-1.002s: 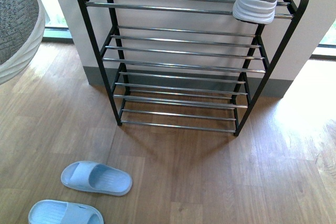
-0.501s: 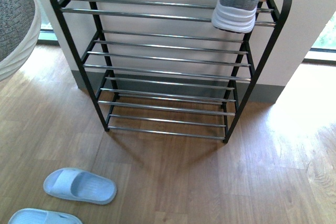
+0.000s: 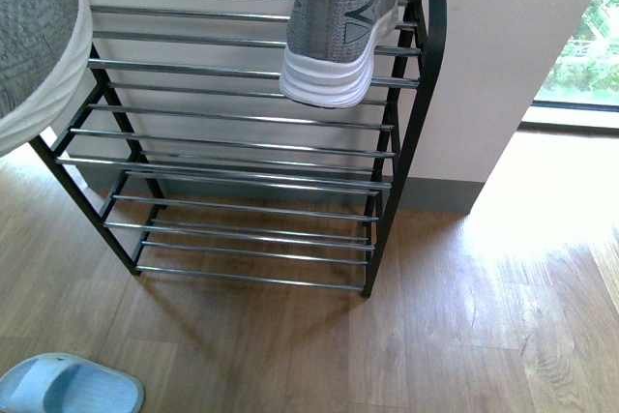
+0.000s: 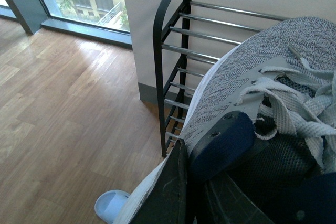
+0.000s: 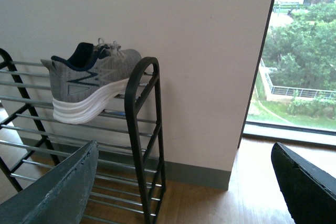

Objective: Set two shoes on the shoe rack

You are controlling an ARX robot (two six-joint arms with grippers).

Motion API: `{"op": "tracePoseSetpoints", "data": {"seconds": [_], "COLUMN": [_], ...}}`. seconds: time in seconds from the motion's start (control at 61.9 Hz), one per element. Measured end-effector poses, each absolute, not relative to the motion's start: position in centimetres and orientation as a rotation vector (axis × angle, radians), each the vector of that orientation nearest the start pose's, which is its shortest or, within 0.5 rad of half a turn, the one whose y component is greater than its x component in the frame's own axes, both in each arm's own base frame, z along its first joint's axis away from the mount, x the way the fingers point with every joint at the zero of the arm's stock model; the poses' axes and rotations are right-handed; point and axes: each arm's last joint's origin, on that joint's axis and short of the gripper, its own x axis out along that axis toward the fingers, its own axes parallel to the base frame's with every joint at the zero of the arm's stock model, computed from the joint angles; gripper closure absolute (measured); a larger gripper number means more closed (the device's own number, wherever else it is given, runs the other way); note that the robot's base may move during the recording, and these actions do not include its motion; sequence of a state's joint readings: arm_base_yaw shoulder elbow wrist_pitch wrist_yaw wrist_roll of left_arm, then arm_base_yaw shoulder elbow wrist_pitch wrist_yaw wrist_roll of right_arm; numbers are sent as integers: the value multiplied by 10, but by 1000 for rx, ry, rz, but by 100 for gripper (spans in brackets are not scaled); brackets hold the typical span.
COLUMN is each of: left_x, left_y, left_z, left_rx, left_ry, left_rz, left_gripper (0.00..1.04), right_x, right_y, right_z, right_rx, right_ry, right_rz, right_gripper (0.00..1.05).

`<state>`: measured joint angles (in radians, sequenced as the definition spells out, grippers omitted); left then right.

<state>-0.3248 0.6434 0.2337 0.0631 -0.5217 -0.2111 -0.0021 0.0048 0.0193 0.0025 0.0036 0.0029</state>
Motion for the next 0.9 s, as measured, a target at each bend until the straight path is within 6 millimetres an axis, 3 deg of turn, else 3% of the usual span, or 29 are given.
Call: {"op": "tracePoseSetpoints", "data": {"seconds": [0.388,0.517,0.905], "left_x": [149,179,296], "left_y": [-34,-38,-67], "left_z": [187,198,245], "left_rx": [-111,-206,-349], "left_ry": [361,418,430], "left_rz": [228,207,129], "left_gripper": [103,103,103], "right_x": [97,97,97], "right_y": [0,0,0], "right_z": [170,170,170], "right_rx": [3,3,3], "right_ry": [-16,-16,-16], "right_rz": [-5,-5,-5], "right_gripper": [9,9,9]}}
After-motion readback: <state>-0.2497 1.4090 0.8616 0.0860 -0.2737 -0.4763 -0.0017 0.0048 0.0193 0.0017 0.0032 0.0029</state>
